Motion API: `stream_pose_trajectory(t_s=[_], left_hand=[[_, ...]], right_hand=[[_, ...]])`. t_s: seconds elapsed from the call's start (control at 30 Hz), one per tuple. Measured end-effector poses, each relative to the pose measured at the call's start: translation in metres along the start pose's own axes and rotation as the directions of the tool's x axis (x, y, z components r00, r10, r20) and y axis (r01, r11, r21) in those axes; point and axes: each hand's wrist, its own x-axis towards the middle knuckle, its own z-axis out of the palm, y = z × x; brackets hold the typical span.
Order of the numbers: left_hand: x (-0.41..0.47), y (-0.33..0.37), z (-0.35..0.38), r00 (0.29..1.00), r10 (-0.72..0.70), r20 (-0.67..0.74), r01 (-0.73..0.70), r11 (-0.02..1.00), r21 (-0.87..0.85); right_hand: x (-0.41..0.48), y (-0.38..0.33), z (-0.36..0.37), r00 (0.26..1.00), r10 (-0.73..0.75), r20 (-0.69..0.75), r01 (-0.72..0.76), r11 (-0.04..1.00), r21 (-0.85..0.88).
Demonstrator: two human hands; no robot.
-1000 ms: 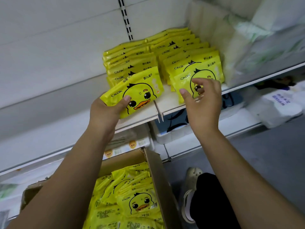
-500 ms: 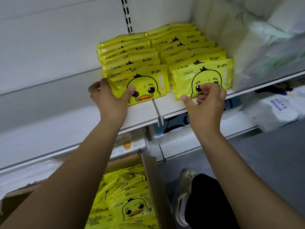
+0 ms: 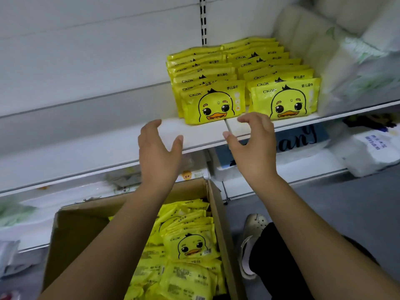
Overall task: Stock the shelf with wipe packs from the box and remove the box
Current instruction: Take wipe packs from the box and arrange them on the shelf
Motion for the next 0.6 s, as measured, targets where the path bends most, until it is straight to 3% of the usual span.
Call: stream_pose_trajectory(t_s=[0.23, 0.4, 0.6], left_hand=[[-0.067, -0.048, -0.074, 0.991, 0.090, 0.097, -0.112, 0.962, 0.249], [-0.130, -0.098, -0.120, 0.980, 0.035, 0.195, -0.117, 0.899, 0.423], [-0.205, -0.160, -0.158, 0.979, -0.101, 0.174, -0.011, 0.838, 0.546]], right_hand=[[-0.082, -0.029, 0.019, 0.934, -0.148, 0.325, 0.187, 0.978, -0.090], [-0.139, -0.038, 0.029, 0.758, -0.168, 0.630, 0.357, 0.915, -0.186], [-0.194, -0.028, 0.045, 0.568, -0.064, 0.820, 0.448, 0.861, -0.243]])
